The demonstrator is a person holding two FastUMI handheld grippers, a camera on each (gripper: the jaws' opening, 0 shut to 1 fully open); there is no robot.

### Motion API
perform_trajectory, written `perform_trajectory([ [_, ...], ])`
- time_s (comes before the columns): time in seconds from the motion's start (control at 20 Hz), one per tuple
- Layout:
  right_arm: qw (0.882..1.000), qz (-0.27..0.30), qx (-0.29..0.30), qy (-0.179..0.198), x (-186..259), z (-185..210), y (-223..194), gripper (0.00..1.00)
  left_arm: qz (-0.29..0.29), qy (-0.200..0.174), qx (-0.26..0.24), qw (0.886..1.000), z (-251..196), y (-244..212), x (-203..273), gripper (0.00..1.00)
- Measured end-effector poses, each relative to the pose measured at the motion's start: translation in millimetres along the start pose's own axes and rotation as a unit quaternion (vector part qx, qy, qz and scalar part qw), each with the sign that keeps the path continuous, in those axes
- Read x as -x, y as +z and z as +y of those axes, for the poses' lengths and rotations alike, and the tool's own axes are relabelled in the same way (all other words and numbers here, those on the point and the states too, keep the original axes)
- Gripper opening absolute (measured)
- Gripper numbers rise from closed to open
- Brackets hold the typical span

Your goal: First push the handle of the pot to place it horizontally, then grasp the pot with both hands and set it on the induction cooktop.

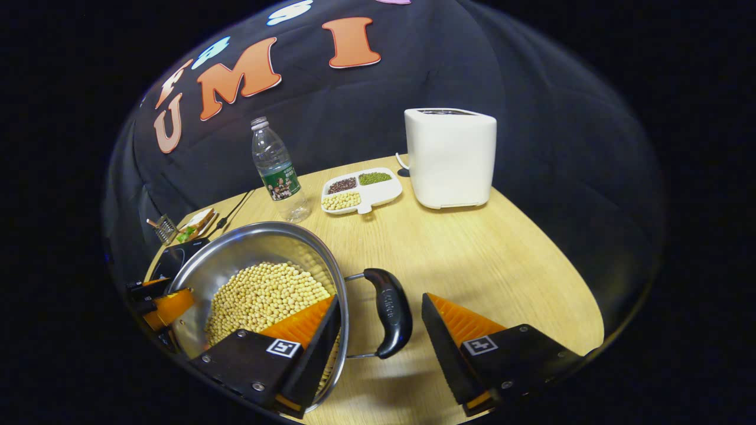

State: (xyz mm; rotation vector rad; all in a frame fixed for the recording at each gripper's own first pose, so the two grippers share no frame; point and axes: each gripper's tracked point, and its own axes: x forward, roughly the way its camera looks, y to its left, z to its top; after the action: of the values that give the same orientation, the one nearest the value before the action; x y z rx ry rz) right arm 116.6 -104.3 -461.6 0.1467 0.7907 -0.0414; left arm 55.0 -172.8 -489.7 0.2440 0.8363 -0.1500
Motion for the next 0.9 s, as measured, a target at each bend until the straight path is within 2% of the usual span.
perform_trajectory([
  [0.05, 1.0, 0.007, -0.002, 0.005, -0.3, 2.8, -2.1, 0.74, 0.002, -0.001, -0.006, 1.0, -1.9, 0.7, -0.7, 0.99],
  [0.15, 1.0, 0.006, -0.005, 0.008, -3.1, 3.2, -1.6, 0.62, -0.001, -0.007, -0.013, 1.0, -4.8, 1.9, -4.9, 0.99],
  [0.25, 1.0, 0.011, -0.018, 0.011, -0.9, 1.9, -1.9, 0.58, -0.006, 0.009, -0.009, 1.0, 8.2, 5.9, -5.5, 0.89],
  [0.35, 1.0, 0.01, -0.02, 0.01, 0.3, 1.7, -2.6, 0.54, -0.006, -0.011, 0.033, 0.999, 6.6, 4.9, -6.1, 0.68],
  [0.5, 0.999, 0.007, -0.035, 0.01, -1.0, 2.4, 1.5, 0.5, -0.001, -0.007, 0.032, 0.999, 5.2, 6.4, -7.7, 0.55],
  [0.6, 0.999, 0.013, -0.051, 0.008, 3.3, 3.0, 1.5, 0.47, 0.002, -0.003, 0.032, 0.999, 5.3, 6.4, -2.2, 0.52],
  [0.9, 0.997, -0.005, -0.07, 0.004, 30.7, 0.9, 17.9, 0.46, 0.014, -0.023, 0.042, 0.999, 0.6, 17.0, 14.9, 0.51],
])
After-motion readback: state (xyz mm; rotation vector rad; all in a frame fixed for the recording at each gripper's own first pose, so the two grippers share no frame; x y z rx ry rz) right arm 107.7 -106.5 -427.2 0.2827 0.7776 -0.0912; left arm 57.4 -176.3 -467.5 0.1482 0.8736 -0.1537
